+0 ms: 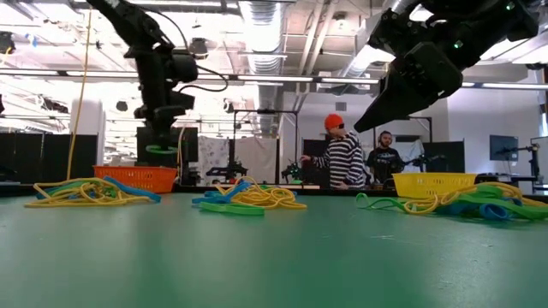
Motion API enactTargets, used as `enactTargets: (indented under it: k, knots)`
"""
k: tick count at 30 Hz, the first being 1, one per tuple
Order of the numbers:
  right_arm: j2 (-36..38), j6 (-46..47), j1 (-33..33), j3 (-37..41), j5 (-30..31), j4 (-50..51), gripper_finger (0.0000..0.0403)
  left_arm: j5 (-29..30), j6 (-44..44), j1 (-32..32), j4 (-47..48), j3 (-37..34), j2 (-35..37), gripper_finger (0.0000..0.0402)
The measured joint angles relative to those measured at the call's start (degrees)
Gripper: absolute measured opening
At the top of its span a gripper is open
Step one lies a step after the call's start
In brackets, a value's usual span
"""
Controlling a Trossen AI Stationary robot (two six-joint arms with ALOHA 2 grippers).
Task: Sort rubber bands into baskets
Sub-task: Put the green rubber band into the orange bin
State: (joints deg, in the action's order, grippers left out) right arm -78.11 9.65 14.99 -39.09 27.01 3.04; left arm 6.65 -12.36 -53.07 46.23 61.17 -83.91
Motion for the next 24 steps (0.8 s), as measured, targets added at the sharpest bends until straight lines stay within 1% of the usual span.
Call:
enactTargets:
  k: [4,7,12,16,19,24]
  knots:
    - [0.0,0.0,0.0,0.0,0.0,0.0,0.0164,-0.2,-0.3,-2.6,-2.2,-4.6,4.1,0.0]
    - [0.0,0.0,-0.1,0.0,0.0,-0.1,0.0164,-2.0,-0.8,-4.8,-2.0,-7.1,6.4,0.0]
    - [0.0,0.0,-0.1,0.0,0.0,-0.5,0.0164,-4.5,-0.9,-7.4,-2.3,-10.5,7.8,0.0]
    - [0.0,0.4,-0.1,0.0,0.0,-0.5,0.0164,-4.4,-1.1,-8.1,-2.5,-12.3,7.8,0.0005]
    - [0.0,0.8,0.0,0.0,0.0,-0.5,0.0164,-4.0,-1.3,-8.2,-2.5,-12.8,7.8,0.0022]
    - [0.0,1.0,0.0,0.0,0.0,-0.5,0.0164,-3.8,-0.2,-8.2,-3.8,-12.7,7.8,0.0067]
